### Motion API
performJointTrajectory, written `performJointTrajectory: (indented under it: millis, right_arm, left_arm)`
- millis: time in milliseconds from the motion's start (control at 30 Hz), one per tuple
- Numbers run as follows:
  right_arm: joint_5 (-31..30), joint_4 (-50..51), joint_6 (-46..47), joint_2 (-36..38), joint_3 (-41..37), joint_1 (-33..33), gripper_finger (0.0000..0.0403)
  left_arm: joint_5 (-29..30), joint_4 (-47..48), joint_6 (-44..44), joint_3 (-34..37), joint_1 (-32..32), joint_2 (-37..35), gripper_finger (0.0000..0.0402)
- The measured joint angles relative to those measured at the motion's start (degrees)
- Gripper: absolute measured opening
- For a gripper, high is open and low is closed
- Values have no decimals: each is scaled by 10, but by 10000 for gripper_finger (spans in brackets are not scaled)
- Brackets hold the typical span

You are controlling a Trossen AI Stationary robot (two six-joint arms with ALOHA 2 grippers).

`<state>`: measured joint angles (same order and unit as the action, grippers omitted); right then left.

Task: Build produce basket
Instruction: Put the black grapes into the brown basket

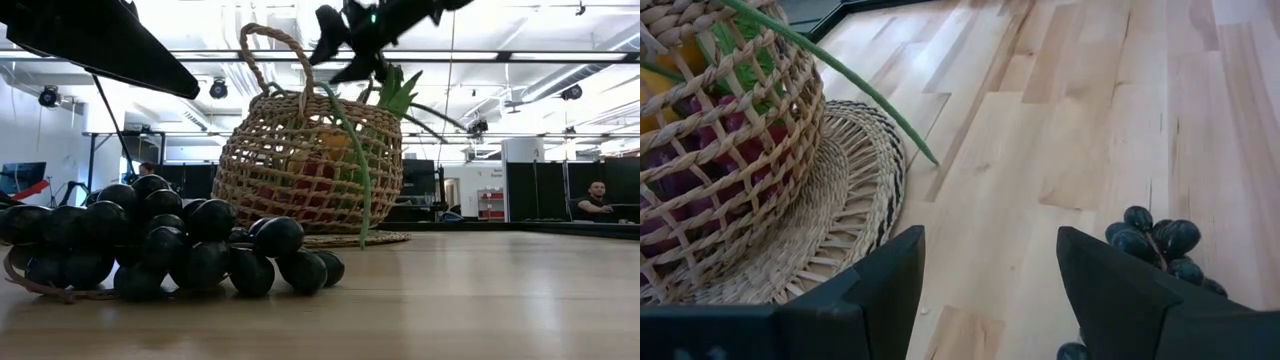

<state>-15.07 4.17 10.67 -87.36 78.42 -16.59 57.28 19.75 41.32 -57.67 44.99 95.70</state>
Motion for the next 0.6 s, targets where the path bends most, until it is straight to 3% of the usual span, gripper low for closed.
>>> performJointTrajectory:
  millis: [133, 300, 467, 600]
  right_arm:
    - [0, 7, -41, 10, -6, 75, 329]
    - [-30, 17, -76, 10, -25, 190, 329]
    - [-153, 43, -77, 10, -44, 312, 329]
    - [-268, 68, -61, 10, -47, 407, 329]
  left_arm:
    - [-2, 0, 0, 0, 0, 0, 212]
    - [-86, 10, -2, 0, 4, -11, 212]
    - [-127, 22, 4, -1, 34, -25, 212]
    - [-133, 58, 62, -2, 71, -40, 212]
